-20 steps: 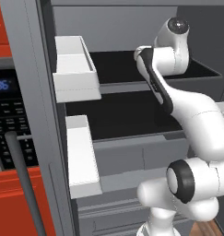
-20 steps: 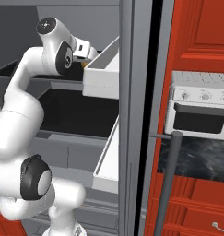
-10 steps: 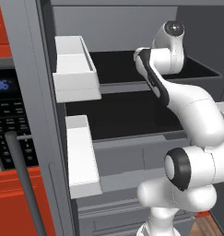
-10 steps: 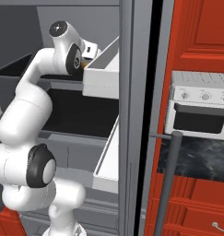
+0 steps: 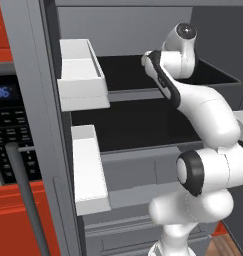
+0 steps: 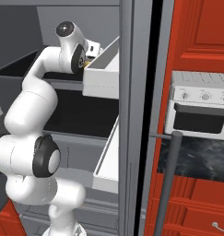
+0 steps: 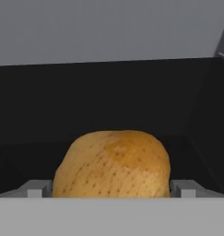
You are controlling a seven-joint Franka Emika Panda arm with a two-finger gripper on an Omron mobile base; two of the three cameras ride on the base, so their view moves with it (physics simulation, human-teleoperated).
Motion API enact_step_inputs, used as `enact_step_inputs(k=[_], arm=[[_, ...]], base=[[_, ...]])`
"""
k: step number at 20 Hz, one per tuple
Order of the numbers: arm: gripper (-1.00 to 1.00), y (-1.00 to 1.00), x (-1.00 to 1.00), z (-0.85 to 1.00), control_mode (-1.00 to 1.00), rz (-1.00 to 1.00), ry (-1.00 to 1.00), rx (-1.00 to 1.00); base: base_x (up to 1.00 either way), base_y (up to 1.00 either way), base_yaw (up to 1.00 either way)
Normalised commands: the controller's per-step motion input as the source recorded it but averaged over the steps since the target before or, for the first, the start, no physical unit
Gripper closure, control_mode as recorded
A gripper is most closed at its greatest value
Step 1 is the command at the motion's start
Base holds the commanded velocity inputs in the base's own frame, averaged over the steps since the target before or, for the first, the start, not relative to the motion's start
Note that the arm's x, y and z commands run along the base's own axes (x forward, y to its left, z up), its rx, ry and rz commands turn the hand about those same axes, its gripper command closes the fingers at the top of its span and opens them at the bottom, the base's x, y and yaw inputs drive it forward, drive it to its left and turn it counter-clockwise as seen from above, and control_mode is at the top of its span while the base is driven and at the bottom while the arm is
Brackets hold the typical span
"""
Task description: Place the cold items (potato and mushroom) from the fridge in one tupperware on the dining counter. Place the warm items (hot dog and kebab skewer) in the stove area in another tupperware.
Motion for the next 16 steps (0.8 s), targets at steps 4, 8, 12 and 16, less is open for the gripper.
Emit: enact_step_inputs(k=[4, 8, 12, 16], arm=[[-1.0, 0.0, 0.12, -0.35, -1.0, 0.08, 0.0, -0.01], [1.0, 0.0, 0.0, -0.38, -1.0, 0.03, 0.0, -0.03], [1.0, 0.01, -0.03, -0.04, -1.0, 0.0, 0.0, 0.0], [1.0, 0.0, -0.64, 0.0, -1.0, -0.01, -0.11, 0.03]], base=[[0.0, 0.0, 0.0], [0.0, 0.0, 0.0], [0.0, 0.0, 0.0], [0.0, 0.0, 0.0]])
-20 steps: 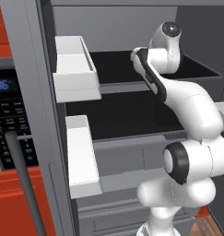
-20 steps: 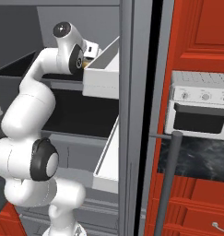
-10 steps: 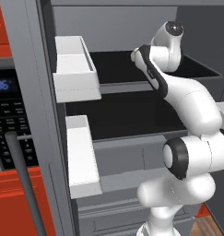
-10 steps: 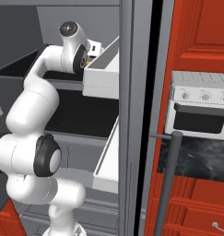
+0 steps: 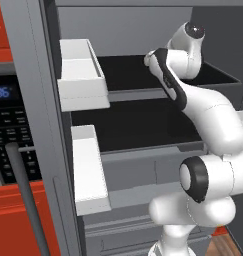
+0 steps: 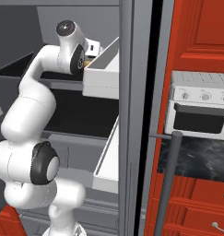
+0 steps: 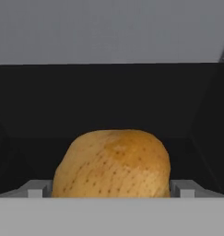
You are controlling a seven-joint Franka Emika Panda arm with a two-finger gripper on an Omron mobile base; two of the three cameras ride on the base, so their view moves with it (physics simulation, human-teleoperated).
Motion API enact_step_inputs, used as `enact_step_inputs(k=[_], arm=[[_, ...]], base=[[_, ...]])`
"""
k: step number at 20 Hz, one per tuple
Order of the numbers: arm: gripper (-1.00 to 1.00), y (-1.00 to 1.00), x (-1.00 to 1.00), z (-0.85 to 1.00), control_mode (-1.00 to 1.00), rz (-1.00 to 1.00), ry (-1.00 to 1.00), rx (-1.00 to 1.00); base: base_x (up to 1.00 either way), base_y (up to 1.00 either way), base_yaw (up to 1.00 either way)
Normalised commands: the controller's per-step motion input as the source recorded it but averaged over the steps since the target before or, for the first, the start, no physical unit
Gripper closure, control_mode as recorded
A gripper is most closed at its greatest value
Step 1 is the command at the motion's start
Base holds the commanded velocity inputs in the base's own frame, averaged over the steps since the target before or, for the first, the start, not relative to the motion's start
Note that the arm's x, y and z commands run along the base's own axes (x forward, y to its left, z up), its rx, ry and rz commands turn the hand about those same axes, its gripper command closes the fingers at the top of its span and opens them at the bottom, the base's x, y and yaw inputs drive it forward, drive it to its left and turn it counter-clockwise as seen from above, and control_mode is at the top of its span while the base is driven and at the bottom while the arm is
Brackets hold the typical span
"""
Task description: Place the cold items (potato and mushroom) from the fridge in one tupperware on the dining counter. Place the warm items (hot dog and kebab skewer) in the stove area in another tupperware.
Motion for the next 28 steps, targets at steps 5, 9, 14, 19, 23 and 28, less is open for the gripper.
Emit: enact_step_inputs(k=[5, 9, 14, 19, 23, 28], arm=[[1.0, 0.0, -1.0, 0.02, -1.0, -0.12, -0.21, 0.11], [1.0, 0.0, -1.0, 0.38, -1.0, -0.11, -0.04, 0.08], [1.0, 0.0, -0.93, 0.57, -1.0, -0.09, 0.04, 0.03], [1.0, 0.0, -0.91, 0.51, -1.0, -0.06, 0.11, 0.0], [1.0, 0.02, -1.0, 0.08, -1.0, 0.0, 0.08, 0.0], [1.0, 0.02, -0.87, 0.01, -1.0, 0.0, 0.11, 0.0]], base=[[0.0, 0.0, 0.0], [0.0, 0.0, 0.0], [0.0, 0.0, 0.0], [0.0, 0.0, 0.0], [0.0, 0.0, 0.0], [0.0, 0.0, 0.0]])
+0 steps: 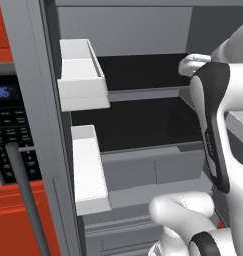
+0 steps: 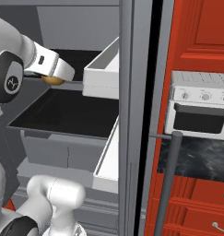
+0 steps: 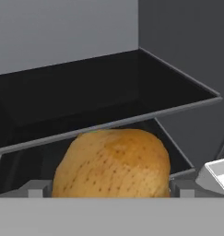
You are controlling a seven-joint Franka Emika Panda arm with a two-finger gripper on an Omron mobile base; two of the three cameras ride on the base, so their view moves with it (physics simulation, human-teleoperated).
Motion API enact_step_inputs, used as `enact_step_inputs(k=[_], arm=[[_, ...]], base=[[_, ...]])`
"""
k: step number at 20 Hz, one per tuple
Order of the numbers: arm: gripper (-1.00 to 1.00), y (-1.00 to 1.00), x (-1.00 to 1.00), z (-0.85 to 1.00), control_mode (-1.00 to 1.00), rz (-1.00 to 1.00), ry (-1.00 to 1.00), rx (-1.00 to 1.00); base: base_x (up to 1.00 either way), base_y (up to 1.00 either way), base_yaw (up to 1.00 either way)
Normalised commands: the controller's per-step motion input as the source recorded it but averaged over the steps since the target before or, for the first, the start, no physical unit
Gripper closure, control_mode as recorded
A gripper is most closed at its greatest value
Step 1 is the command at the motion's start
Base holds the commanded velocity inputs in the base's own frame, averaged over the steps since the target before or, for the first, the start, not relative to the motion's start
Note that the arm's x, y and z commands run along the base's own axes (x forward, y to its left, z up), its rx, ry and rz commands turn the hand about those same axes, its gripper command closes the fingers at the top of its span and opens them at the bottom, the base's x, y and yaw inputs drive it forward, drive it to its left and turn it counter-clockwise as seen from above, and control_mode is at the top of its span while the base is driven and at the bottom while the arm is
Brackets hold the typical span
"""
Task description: Place the cold items (potato and mushroom) from the fridge in one tupperware on the dining counter. Place the warm items (hot dog and kebab skewer) in the stove area in another tupperware.
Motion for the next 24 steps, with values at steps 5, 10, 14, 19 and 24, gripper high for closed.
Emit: enact_step_inputs(k=[5, 10, 14, 19, 24], arm=[[1.0, 0.05, -0.09, 0.0, -1.0, 0.0, 0.01, 0.0], [1.0, 0.0, -0.47, -0.21, -1.0, 0.0, 0.0, 0.0], [1.0, 0.0, -0.2, -0.09, 1.0, 0.0, 0.0, 0.0], [1.0, 0.0, 0.0, 0.0, 1.0, 0.0, 0.0, 0.0], [1.0, 0.0, 0.0, 0.0, 1.0, 0.0, 0.0, 0.0]], base=[[0.0, 0.0, 0.0], [0.0, 0.0, 0.0], [-0.66, 0.08, -0.04], [-0.9, 0.23, -0.07], [-0.97, 0.31, -0.08]])
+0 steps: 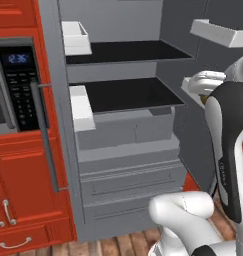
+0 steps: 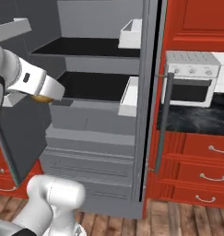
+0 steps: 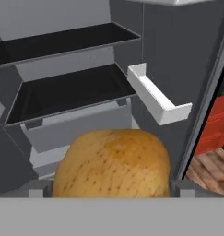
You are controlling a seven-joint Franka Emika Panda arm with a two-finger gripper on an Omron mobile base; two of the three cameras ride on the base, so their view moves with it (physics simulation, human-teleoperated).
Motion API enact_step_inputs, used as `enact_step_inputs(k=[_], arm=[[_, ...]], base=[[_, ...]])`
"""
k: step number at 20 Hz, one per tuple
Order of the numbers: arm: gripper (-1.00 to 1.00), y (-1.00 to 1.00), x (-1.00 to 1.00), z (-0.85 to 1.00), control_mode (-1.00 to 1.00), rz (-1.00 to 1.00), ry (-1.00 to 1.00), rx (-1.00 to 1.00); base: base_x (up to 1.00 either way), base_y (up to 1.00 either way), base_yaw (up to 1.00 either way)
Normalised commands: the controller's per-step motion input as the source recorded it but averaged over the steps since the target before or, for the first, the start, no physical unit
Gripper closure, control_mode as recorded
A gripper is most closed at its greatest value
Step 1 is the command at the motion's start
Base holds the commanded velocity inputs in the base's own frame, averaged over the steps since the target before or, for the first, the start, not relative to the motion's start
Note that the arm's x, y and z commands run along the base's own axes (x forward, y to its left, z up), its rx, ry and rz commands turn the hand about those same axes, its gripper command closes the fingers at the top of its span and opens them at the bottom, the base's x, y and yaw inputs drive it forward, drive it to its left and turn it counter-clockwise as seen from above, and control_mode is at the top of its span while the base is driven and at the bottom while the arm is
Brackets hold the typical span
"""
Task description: Place the cold items (potato and mushroom) from the fridge in one tupperware on the dining counter. Place the warm items (hot dog and kebab skewer) in the stove area in another tupperware.
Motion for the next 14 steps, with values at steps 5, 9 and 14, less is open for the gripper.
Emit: enact_step_inputs(k=[5, 9, 14], arm=[[1.0, 0.0, 0.0, 0.0, 1.0, 0.0, 0.0, 0.0], [1.0, 0.0, 0.0, 0.0, 1.0, 0.0, 0.0, 0.0], [1.0, 0.0, 0.0, 0.0, 1.0, 0.0, 0.0, 0.0]], base=[[-0.99, 0.28, -0.13], [-0.99, 0.11, -0.16], [-1.0, 0.07, -0.19]])
